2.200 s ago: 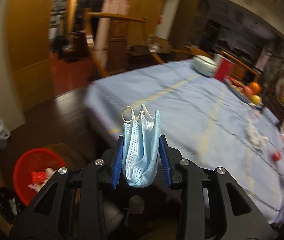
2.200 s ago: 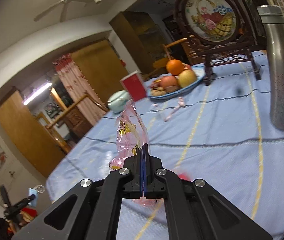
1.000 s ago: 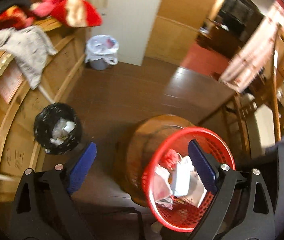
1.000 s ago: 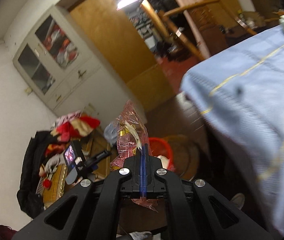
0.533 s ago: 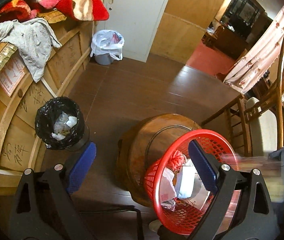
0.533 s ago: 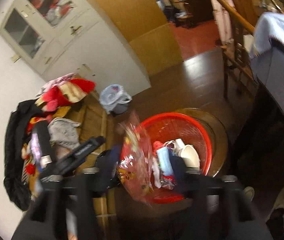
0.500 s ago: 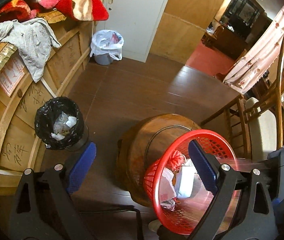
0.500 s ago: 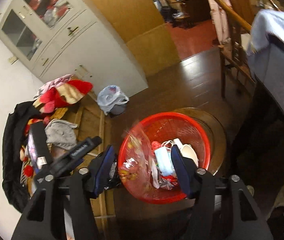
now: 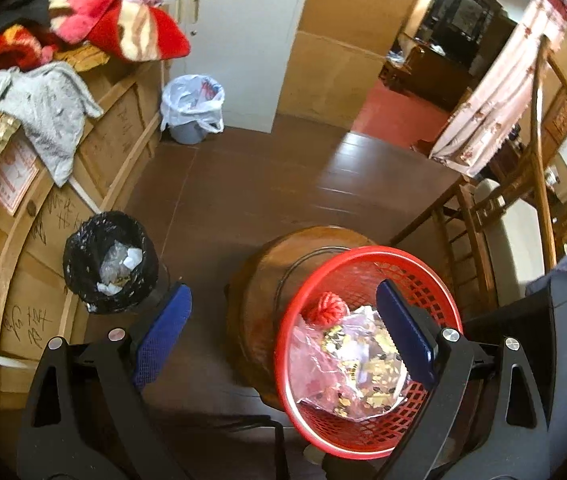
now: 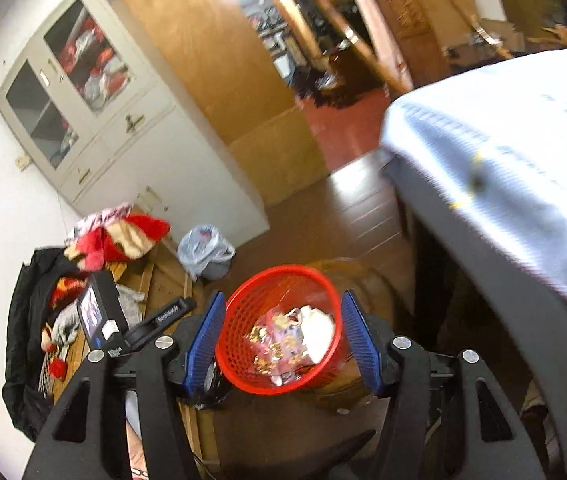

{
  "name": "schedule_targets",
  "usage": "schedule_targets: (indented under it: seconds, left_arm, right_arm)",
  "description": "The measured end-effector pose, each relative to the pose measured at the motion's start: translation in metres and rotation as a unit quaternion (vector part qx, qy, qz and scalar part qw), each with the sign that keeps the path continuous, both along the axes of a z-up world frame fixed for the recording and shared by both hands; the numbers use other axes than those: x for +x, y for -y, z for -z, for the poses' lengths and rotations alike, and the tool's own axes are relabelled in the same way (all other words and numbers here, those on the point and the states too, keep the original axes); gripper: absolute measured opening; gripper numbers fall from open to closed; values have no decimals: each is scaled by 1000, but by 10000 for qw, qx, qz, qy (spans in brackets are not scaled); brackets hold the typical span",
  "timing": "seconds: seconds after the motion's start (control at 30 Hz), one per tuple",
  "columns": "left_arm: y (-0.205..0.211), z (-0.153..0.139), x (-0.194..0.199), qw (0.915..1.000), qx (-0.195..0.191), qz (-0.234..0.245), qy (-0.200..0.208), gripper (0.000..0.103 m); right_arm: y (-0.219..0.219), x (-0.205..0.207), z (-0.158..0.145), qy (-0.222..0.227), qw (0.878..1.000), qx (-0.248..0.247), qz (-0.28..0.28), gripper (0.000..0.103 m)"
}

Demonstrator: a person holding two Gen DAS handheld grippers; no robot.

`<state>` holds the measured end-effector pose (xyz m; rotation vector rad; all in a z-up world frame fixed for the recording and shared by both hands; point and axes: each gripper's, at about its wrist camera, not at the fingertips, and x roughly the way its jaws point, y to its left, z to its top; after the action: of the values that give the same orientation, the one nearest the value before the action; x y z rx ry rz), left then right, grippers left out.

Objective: Collect trash
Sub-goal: 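Open both tools to drop the mask and candy bag in, then move both tools back toward the table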

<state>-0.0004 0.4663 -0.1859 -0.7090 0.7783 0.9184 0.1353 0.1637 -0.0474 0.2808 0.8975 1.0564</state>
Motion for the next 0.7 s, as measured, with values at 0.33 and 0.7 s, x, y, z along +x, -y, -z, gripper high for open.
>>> schedule_targets:
  seconds: [0.33, 0.7]
  left_arm:
    - [30, -6, 22, 9981, 317, 530, -86, 91]
    - [60, -4, 39, 9938, 329, 1053, -118, 92]
  right_arm:
    - [93, 14, -16, 184, 9952, 205, 940, 62]
    - [244, 21, -6, 110, 9723, 153, 2329, 67]
